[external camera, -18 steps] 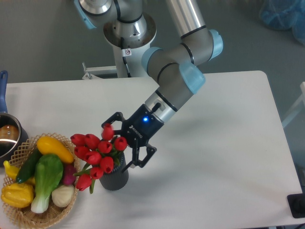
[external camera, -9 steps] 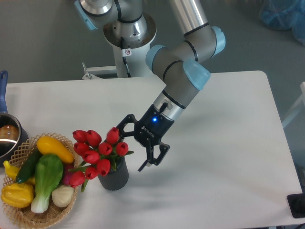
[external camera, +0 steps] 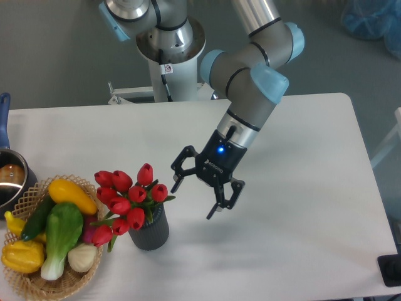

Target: Insert the flowers into the vase

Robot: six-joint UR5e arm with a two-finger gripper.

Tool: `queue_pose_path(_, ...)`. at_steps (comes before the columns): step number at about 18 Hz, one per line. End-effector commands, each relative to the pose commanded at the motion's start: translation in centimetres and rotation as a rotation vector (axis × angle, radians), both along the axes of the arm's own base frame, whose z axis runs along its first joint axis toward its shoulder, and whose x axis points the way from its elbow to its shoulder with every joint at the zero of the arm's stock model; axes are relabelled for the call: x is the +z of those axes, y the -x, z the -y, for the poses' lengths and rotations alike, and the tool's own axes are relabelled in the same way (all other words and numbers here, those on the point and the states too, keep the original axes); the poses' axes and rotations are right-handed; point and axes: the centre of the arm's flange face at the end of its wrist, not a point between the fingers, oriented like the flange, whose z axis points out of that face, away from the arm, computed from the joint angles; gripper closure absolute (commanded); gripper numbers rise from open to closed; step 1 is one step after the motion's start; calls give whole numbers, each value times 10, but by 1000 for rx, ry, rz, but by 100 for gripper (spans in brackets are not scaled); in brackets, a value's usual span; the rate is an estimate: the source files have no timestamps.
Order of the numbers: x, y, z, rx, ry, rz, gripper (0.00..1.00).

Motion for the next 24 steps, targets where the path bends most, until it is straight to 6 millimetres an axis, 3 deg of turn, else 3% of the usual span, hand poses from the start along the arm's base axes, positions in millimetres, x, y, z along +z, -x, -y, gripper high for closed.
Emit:
queue_pose_path(2,10,26,17,46,1,-35,0)
queue_pose_path(4,21,39,15,58,13,-81,0)
queue_pose_path(6,7,48,20,73,112,-149,0)
queue_pose_path(11,-13,51,32,53,315,-306,0)
queue_pose_path(13,-11,44,24,58,375,-348,0)
queue_pose_path(21,-8,47,31,102,580,-474,0)
queue_pose_path(24,-11,33,21,97,690,-535,0)
